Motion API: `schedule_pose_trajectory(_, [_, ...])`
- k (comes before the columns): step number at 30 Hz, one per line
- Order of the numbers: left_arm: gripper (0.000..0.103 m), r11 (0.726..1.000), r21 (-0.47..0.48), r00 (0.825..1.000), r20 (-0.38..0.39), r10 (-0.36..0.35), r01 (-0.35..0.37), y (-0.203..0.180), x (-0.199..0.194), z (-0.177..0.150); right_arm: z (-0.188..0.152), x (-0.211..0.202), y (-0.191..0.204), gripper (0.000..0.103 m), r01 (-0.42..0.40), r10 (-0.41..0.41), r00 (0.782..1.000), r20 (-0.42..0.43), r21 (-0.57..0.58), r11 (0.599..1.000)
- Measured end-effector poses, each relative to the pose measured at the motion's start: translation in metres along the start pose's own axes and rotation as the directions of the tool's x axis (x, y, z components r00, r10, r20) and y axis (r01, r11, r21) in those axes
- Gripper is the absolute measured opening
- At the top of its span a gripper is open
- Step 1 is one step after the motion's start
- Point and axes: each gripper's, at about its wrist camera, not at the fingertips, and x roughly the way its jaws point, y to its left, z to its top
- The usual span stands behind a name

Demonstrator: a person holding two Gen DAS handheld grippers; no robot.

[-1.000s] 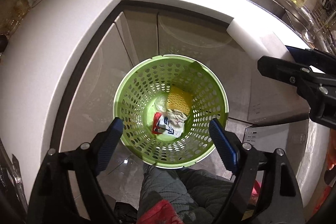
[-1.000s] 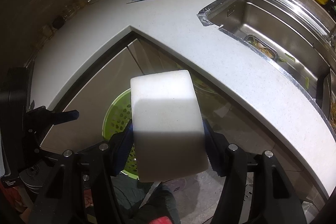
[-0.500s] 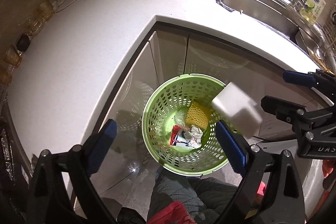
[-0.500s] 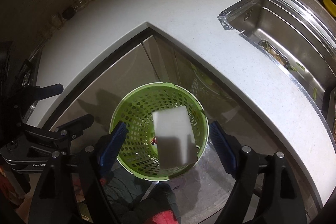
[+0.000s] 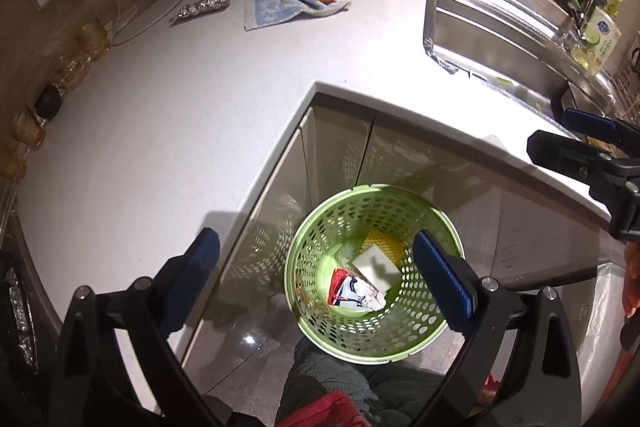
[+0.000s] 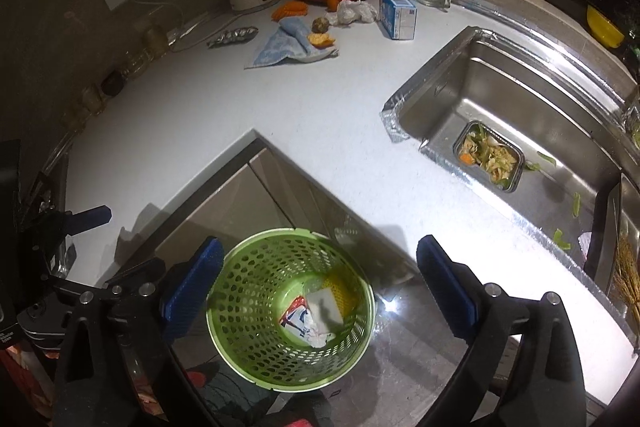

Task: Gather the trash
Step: 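Move both tools back toward the foil wrapper and blue towel on the counter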

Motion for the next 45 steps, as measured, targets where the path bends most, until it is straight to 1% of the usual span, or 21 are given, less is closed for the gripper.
schedule_pose_trajectory(3, [0.095, 1.000, 0.003, 0.999, 0.035, -0.001, 0.001, 0.012, 0.000, 0.024, 0.023, 0.004, -0.001, 0.098, 0.011, -0.011, 1.000, 0.017, 0.007, 1.000])
schedule_pose_trajectory(5, [0.095, 1.000, 0.012, 0.999, 0.045, 0.008, -0.008, 0.021, 0.004, 0.041, 0.039, 0.010, 0.001, 0.098, 0.015, -0.015, 1.000, 0.026, 0.008, 1.000])
schedule_pose_trajectory(11, [0.095, 0.999, 0.014, 0.997, 0.071, 0.033, -0.034, 0.059, 0.027, 0.095, 0.089, 0.037, 0.005, 0.098, 0.018, -0.018, 0.999, 0.046, 0.014, 1.000])
schedule_pose_trajectory(18, [0.095, 0.997, -0.014, 0.992, 0.098, 0.075, -0.074, 0.111, 0.072, 0.163, 0.146, 0.082, 0.013, 0.098, 0.012, -0.012, 0.999, 0.039, 0.011, 1.000])
schedule_pose_trajectory(22, [0.095, 0.996, -0.033, 0.992, 0.086, 0.089, -0.086, 0.139, 0.104, 0.195, 0.176, 0.112, 0.020, 0.098, 0.004, -0.004, 1.000, 0.024, -0.002, 1.000])
schedule_pose_trajectory(25, [0.095, 0.995, -0.055, 0.993, 0.073, 0.091, -0.087, 0.161, 0.125, 0.215, 0.195, 0.134, 0.027, 0.098, -0.002, 0.002, 1.000, 0.011, -0.012, 1.000])
schedule_pose_trajectory(27, [0.095, 0.992, -0.087, 0.994, 0.054, 0.091, -0.086, 0.175, 0.138, 0.229, 0.209, 0.149, 0.031, 0.098, -0.005, 0.005, 1.000, 0.006, -0.013, 1.000])
schedule_pose_trajectory(30, [0.095, 0.979, -0.196, 0.997, 0.040, 0.071, -0.062, 0.195, 0.150, 0.246, 0.233, 0.172, 0.037, 0.098, -0.019, 0.019, 1.000, -0.002, -0.010, 1.000])
schedule_pose_trajectory(32, [0.095, 0.956, -0.287, 0.997, 0.023, 0.069, -0.060, 0.206, 0.159, 0.259, 0.249, 0.185, 0.041, 0.098, -0.017, 0.017, 1.000, 0.004, -0.015, 1.000])
schedule_pose_trajectory(34, [0.095, 0.926, -0.374, 0.998, 0.000, 0.060, -0.056, 0.214, 0.167, 0.270, 0.264, 0.195, 0.046, 0.098, -0.014, 0.014, 1.000, 0.012, -0.019, 1.000])
schedule_pose_trajectory(36, [0.095, 0.884, -0.465, 0.999, -0.034, 0.034, -0.046, 0.221, 0.177, 0.282, 0.278, 0.204, 0.048, 0.098, -0.014, 0.014, 1.000, 0.019, -0.020, 1.000])
schedule_pose_trajectory(37, [0.095, 0.858, -0.512, 0.999, -0.044, 0.015, -0.035, 0.224, 0.182, 0.287, 0.285, 0.209, 0.048, 0.098, -0.013, 0.013, 1.000, 0.020, -0.020, 1.000])
schedule_pose_trajectory(39, [0.095, 0.801, -0.597, 0.997, -0.082, 0.001, -0.050, 0.229, 0.193, 0.297, 0.297, 0.218, 0.047, 0.098, -0.006, 0.006, 1.000, 0.022, -0.017, 1.000])
schedule_pose_trajectory(41, [0.095, 0.730, -0.680, 0.993, -0.115, -0.014, -0.069, 0.235, 0.206, 0.305, 0.306, 0.226, 0.043, 0.098, -0.002, 0.002, 1.000, 0.022, -0.008, 1.000])
schedule_pose_trajectory(42, [0.095, 0.689, -0.721, 0.992, -0.124, -0.024, -0.073, 0.237, 0.212, 0.308, 0.310, 0.229, 0.040, 0.098, 0.000, 0.000, 1.000, 0.021, -0.002, 1.000])
schedule_pose_trajectory(43, [0.095, 0.654, -0.752, 0.992, -0.128, -0.023, -0.081, 0.239, 0.215, 0.311, 0.312, 0.232, 0.039, 0.098, 0.002, -0.002, 1.000, 0.019, 0.002, 1.000])
schedule_pose_trajectory(45, [0.095, 0.585, -0.801, 0.989, -0.145, 0.010, -0.123, 0.243, 0.221, 0.317, 0.316, 0.237, 0.035, 0.098, 0.004, -0.004, 1.000, 0.014, 0.005, 1.000])
